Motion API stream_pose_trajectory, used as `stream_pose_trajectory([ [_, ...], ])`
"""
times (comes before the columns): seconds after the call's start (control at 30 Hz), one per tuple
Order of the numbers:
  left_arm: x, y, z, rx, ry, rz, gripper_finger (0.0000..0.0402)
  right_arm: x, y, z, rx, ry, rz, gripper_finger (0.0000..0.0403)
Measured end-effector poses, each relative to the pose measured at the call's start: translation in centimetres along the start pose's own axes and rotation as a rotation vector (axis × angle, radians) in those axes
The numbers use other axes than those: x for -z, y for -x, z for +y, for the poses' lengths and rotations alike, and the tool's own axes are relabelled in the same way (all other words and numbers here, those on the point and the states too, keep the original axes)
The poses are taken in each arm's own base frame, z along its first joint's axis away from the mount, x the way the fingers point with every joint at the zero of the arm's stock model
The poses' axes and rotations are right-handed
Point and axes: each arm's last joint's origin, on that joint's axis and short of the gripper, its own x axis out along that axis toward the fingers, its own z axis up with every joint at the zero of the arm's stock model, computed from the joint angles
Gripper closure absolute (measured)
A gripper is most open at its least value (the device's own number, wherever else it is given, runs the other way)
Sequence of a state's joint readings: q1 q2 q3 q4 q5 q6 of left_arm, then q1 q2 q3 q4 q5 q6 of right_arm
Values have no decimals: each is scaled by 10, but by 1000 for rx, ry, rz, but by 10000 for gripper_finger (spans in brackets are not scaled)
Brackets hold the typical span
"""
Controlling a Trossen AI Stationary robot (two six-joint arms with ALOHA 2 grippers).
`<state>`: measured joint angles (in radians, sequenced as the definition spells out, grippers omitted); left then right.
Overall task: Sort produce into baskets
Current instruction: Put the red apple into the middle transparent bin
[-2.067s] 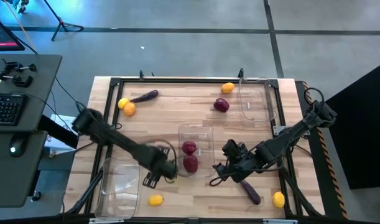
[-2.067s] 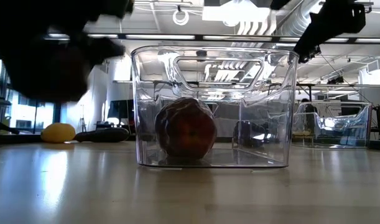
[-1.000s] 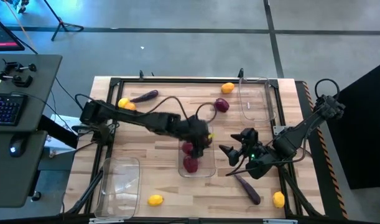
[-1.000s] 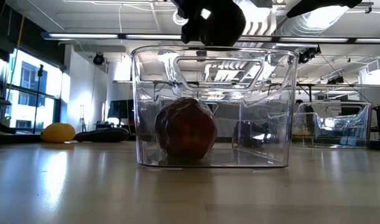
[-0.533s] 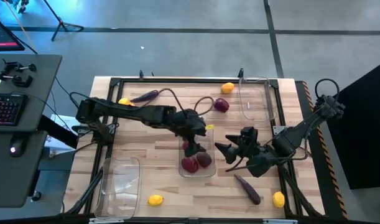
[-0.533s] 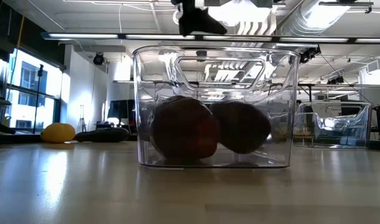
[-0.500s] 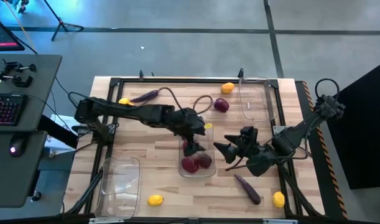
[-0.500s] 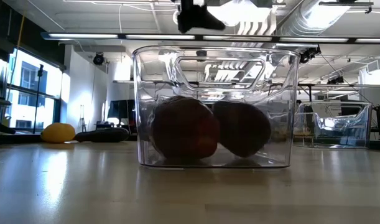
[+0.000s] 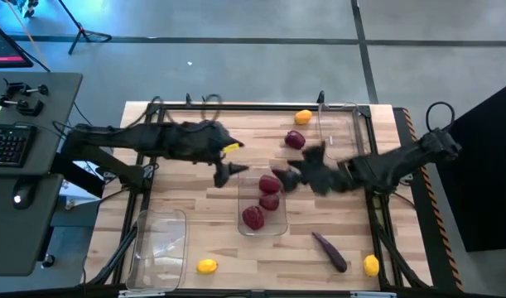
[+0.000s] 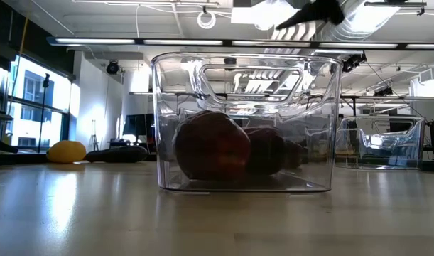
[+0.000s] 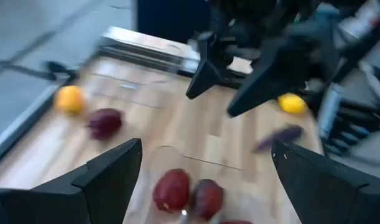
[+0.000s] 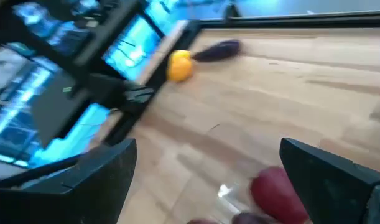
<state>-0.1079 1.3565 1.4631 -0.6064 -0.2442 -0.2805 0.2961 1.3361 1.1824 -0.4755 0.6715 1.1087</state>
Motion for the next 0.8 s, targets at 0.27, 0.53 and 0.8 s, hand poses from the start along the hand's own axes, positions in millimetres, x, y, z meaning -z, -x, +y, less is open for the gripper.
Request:
stream_pose_trajectory([
  [0.27,40,14,20,-166,27,121,55,-64,-45,-51,179,18,-2,18],
  [0.53,61,-4,53,-252,-12,215,55,-97,-101,-123,358,-160,212,18],
  [0.8,40,-6,101,-150,18,85,55,-94,-135,-167,465,-209,414,18],
])
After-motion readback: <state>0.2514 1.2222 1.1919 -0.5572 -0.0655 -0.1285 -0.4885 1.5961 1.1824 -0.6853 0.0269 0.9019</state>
